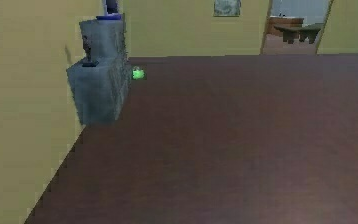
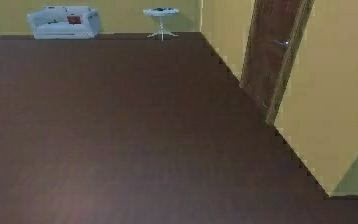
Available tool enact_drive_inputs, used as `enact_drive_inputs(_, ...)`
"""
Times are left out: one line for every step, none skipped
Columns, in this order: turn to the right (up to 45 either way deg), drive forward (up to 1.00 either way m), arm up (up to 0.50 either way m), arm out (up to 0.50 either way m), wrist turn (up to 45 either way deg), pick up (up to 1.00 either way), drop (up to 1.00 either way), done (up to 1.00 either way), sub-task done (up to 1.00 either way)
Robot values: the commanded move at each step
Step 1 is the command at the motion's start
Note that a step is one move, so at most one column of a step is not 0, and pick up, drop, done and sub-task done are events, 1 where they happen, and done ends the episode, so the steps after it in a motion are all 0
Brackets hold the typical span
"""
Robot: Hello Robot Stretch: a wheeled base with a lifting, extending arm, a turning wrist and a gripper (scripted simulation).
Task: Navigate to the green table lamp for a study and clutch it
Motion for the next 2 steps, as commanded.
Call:
enact_drive_inputs(0.0, 1.00, 0.00, 0.00, 0.0, 0.00, 0.00, 0.00, 0.00)
enact_drive_inputs(-3.0, 0.00, 0.00, 0.00, 0.0, 0.00, 0.00, 0.00, 0.00)
